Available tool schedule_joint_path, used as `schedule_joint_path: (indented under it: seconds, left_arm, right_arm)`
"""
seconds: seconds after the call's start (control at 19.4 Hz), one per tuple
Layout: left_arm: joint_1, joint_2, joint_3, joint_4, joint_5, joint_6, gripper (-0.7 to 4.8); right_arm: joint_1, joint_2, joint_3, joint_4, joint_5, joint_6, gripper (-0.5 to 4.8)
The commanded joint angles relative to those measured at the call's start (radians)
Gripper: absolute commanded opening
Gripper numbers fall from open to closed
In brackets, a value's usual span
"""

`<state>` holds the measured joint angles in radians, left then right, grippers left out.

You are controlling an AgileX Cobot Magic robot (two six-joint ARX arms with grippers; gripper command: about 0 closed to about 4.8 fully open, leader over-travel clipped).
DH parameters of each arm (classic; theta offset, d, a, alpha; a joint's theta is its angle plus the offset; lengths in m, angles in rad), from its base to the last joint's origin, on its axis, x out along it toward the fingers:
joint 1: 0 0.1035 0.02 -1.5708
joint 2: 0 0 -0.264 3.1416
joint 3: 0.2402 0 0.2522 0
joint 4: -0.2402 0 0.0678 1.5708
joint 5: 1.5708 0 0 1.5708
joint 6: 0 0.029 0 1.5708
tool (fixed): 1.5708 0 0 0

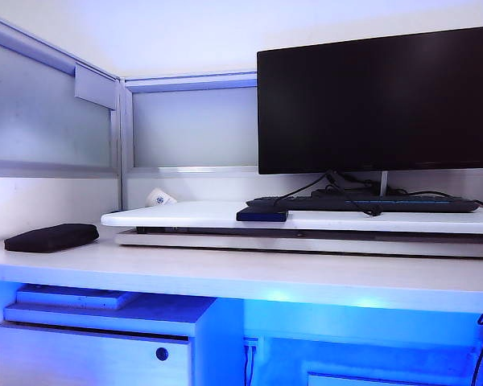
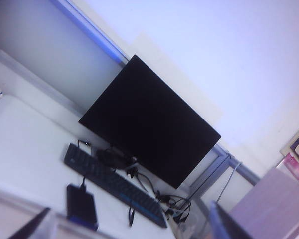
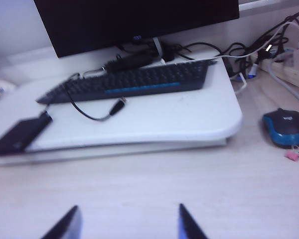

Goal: Unplug the data cable of the portable hard drive.

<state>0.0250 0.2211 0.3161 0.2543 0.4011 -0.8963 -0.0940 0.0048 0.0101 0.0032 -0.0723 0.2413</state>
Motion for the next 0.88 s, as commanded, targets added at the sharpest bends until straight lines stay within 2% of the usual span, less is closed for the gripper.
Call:
schedule_joint_path:
  seconds: [0.05,0.15,0.26,0.41,0.57,0.67,0.88]
  left_arm:
    - [-0.011,0.232,0.085,0.191,0.023,-0.061,4.79]
    - [-0.035,0.424,0.157,0.212,0.078,-0.081,4.79]
    - [-0.080,0.612,0.219,0.237,0.110,-0.164,4.79]
    - [-0.177,0.881,0.249,0.449,0.141,-0.330,4.79]
    - [-0.260,1.131,0.255,0.695,0.134,-0.450,4.79]
    - [-0.299,1.264,0.276,0.769,0.135,-0.473,4.79]
    - [-0.339,1.458,0.375,0.780,0.138,-0.474,4.79]
  right_arm:
    - [0.001,-0.004,0.008,0.054,-0.011,0.057,2.49]
    - [0.002,-0.004,0.018,0.090,-0.018,0.106,2.66]
    - [0.002,-0.004,0.032,0.114,-0.020,0.129,2.67]
    - [0.001,-0.004,0.034,0.193,-0.019,0.172,2.77]
    - [0.001,-0.003,0.034,0.237,-0.016,0.209,2.79]
    - [0.001,-0.003,0.034,0.238,-0.027,0.209,2.79]
    - [0.001,0.044,0.079,0.239,-0.035,0.208,2.81]
